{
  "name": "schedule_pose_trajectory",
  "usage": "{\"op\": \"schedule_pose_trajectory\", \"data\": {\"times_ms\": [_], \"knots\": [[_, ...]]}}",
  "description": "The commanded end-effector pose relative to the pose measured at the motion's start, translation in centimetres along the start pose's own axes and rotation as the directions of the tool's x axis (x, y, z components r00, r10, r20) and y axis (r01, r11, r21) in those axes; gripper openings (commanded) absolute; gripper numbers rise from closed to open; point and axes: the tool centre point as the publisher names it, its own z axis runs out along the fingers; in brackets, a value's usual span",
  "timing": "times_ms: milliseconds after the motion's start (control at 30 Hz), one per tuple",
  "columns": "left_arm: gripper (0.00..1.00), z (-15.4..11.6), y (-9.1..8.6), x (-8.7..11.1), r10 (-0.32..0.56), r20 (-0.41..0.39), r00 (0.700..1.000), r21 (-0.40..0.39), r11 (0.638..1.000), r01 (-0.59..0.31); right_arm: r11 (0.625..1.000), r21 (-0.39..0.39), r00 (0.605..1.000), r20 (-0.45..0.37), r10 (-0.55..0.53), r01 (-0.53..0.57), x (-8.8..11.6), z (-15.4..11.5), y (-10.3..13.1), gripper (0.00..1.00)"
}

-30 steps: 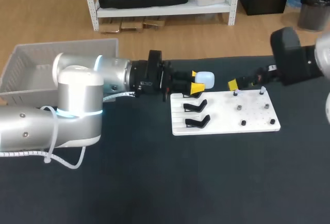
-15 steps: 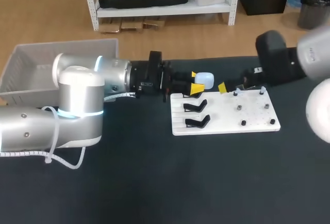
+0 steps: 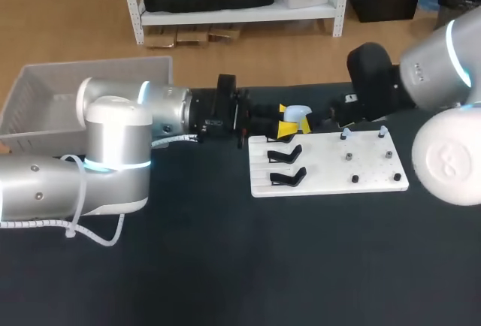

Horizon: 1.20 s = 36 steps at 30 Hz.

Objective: Pick up each earbud case from the left stands, insert the matching earbuds, close the lid, and place the case in the box.

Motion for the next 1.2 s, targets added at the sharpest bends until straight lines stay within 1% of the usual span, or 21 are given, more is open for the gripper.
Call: {"op": "schedule_pose_trajectory", "data": {"times_ms": [33,500,833,1200], "knots": [[0.00,0.1,0.0,0.1,0.003,0.003,1.000,-0.005,1.000,-0.003,1.000,0.017,1.000,0.001,0.009,-0.009,-0.3,0.7,-0.1,1.00],[0.00,0.1,0.0,0.1,0.003,0.003,1.000,-0.005,1.000,-0.003,0.999,0.029,0.999,-0.008,0.034,-0.033,-0.8,2.1,-0.6,1.00],[0.00,0.1,0.0,0.1,0.003,0.003,1.000,-0.005,1.000,-0.003,0.998,0.043,0.999,-0.007,0.054,-0.054,-1.0,2.5,-1.1,1.00],[0.00,0.1,0.0,0.1,0.003,0.003,1.000,-0.005,1.000,-0.003,0.995,0.056,0.997,0.007,0.078,-0.078,-1.8,2.6,-1.5,1.00]]}}
